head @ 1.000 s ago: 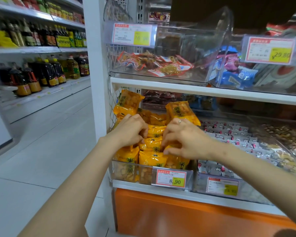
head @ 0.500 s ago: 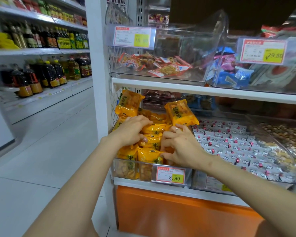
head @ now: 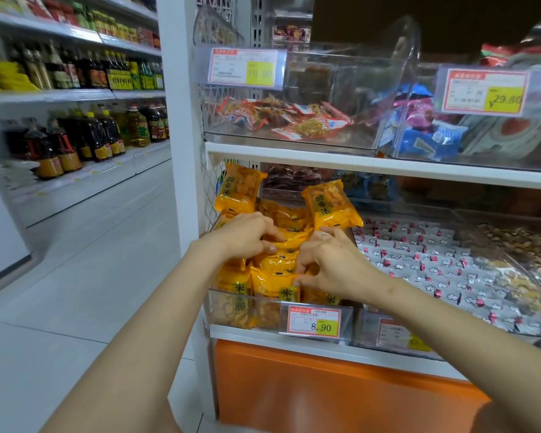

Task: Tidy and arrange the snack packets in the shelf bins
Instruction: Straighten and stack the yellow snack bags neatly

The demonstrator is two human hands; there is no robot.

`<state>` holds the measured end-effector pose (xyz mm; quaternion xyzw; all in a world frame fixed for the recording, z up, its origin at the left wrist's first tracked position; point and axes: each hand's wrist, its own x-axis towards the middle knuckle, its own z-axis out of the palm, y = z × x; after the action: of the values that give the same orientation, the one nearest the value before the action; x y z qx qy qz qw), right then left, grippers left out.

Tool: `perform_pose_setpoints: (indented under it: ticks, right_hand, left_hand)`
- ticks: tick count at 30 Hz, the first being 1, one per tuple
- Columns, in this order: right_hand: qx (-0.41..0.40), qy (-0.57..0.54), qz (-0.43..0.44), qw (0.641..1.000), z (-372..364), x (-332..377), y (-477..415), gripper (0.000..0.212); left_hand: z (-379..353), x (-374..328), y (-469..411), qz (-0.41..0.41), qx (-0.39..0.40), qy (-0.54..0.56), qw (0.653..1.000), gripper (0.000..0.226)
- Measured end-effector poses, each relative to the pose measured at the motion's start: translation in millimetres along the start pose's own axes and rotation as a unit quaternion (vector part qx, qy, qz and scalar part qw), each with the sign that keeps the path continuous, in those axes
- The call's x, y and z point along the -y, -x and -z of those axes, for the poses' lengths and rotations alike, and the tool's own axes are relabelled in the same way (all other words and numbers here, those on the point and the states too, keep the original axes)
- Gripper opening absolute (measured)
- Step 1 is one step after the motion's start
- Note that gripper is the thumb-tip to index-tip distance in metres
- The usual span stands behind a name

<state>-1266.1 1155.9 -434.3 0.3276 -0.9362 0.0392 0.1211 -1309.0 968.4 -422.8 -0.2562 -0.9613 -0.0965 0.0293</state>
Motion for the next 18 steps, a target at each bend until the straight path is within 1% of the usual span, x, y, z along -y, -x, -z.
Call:
perform_pose_setpoints:
  ticks: [4,8,11,13,15,16,17,18]
  right_hand:
    - [0.02,0.038,0.019,0.999,-2.1,0.1,1.8,0.024]
    - [0.001,0.03,0.021,0.999,-1.7,-3.0,3.5,0.028]
    - [-0.039,-0.02,0.03,0.999,-1.1,-6.8,4.6,0.03]
    - [-0.11,-0.073,0.024,0.991,-0.3,-11.9,5.7,0.031]
    - [-0.222,-0.064,-0.024,0.973,3.6,-22.8,4.6,0.033]
    - [-0.255,-0.043,-0.067,0.964,6.1,-30.0,2.9,0.035]
    - [-0.254,-0.024,-0.118,0.96,9.1,-37.2,0.2,0.042]
    - [-0.219,-0.015,-0.168,0.961,12.5,-43.7,-2.7,0.051]
  left_hand:
    - [5.0,-4.5,0.8,0.001,0.024,-0.015,1.0,0.032]
    - [-1.7,-6.8,-0.8,0.007,0.04,-0.055,0.998,0.041]
    - [-7.7,-11.1,-3.2,0.022,0.047,-0.081,0.995,0.042]
    - [-4.8,-12.8,-5.7,0.028,0.042,-0.064,0.997,0.038]
    - [-1.8,-14.3,-7.5,0.032,0.039,-0.056,0.997,0.035]
    - [-1.8,-14.5,-7.1,0.033,0.037,-0.059,0.997,0.036]
    - [-3.0,-14.5,-6.2,0.032,0.032,-0.064,0.997,0.037]
    - [-5.1,-13.8,-4.5,0.03,0.025,-0.066,0.997,0.039]
